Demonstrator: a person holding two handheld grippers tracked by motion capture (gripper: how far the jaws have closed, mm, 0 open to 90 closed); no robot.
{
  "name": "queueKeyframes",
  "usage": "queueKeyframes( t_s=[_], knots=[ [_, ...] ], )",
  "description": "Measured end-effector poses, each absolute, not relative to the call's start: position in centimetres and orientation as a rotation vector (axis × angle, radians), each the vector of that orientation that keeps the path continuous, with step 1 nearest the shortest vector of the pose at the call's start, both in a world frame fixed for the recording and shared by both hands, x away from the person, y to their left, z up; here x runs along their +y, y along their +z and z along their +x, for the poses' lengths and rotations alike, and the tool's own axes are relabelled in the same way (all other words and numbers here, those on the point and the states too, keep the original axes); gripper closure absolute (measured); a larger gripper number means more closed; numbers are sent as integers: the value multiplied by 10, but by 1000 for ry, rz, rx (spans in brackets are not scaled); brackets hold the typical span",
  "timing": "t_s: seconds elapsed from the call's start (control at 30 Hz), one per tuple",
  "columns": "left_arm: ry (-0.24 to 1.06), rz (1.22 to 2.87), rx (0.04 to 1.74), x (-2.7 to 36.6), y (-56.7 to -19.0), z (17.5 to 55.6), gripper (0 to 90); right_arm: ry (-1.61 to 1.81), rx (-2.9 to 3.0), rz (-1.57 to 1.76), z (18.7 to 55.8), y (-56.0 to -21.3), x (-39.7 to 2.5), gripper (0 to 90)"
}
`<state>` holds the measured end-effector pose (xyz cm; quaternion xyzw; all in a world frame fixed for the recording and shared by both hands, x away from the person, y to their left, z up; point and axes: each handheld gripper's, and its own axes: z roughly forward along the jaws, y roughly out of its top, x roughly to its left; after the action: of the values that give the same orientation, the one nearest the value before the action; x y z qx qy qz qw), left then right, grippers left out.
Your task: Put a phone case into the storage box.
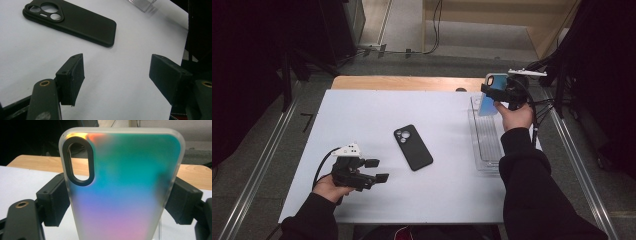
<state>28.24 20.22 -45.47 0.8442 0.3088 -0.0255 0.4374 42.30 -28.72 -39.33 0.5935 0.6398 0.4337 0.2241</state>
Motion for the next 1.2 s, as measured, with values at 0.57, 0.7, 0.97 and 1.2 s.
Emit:
queueKeyframes(
  t_s=[0.57,0.7,0.97,1.2],
  knots=[
    [-70,2084,768,202,-453,284,288,1136,1702,1679,451,-420,-285,150],
    [-76,2086,759,202,-454,284,287,1140,1676,1699,456,-425,-284,150],
    [-81,2084,762,203,-454,285,287,1109,1681,1731,466,-440,-283,150],
    [-84,2080,768,204,-456,287,287,1078,1677,1733,471,-447,-280,149]
  ],
)
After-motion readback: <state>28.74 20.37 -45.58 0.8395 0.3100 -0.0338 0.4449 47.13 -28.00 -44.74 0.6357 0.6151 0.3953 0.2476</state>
